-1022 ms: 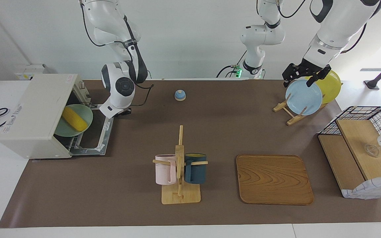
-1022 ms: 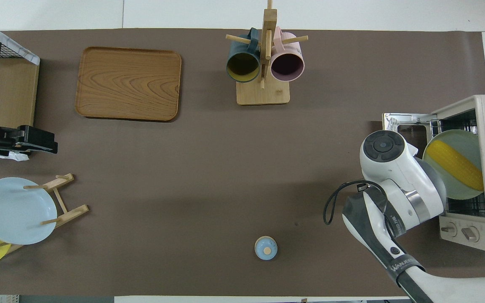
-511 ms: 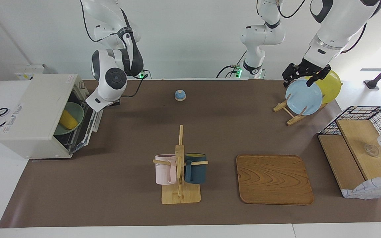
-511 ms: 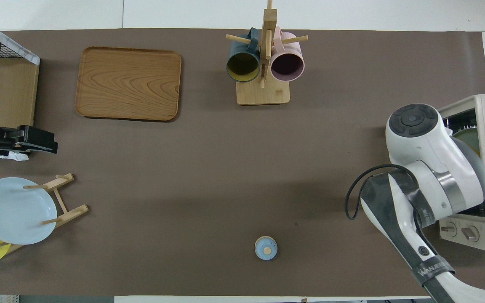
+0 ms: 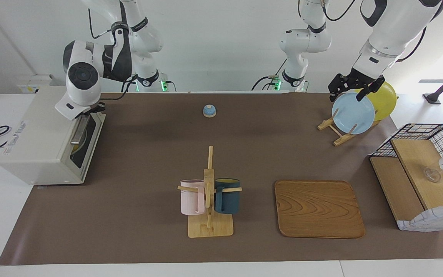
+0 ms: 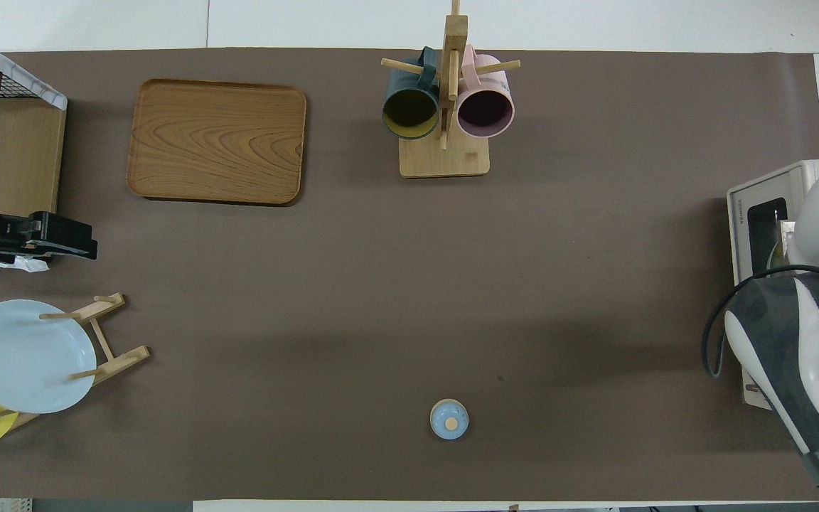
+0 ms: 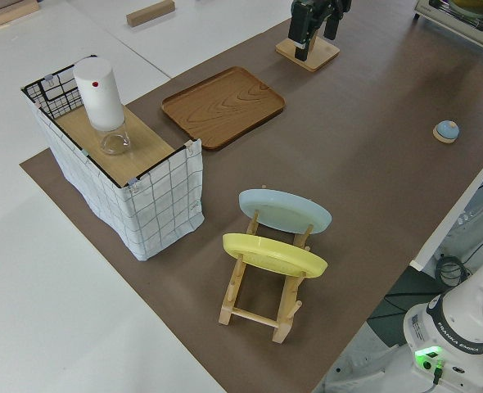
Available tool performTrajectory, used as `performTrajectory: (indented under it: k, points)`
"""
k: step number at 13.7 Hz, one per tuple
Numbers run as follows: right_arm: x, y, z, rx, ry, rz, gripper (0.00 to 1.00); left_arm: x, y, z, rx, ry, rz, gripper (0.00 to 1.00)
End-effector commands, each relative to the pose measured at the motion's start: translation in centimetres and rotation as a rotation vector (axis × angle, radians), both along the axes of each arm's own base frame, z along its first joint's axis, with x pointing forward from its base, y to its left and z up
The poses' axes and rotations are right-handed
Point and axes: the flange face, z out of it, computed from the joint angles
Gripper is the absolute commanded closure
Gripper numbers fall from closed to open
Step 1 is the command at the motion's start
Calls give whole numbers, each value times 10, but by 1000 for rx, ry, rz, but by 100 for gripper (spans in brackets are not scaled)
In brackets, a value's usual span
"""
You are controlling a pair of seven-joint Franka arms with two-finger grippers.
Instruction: Put corn in oven
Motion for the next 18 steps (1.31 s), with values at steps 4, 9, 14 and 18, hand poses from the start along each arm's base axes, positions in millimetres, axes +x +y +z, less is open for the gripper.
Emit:
performTrajectory:
  k: [4, 9, 14, 18]
  points:
    - [29, 3, 51, 83, -127, -14, 100, -3, 4, 1, 13, -3, -1, 0]
    - [38, 30, 123, 243, -188, -81, 81, -3, 4, 1, 13, -3, -1, 0]
    - [31, 48, 165, 348, -224, -103, 0, -3, 3, 2, 13, -4, -4, 0]
    - [44, 46, 182, 399, -236, -175, 0, -3, 4, 2, 13, -4, -1, 0]
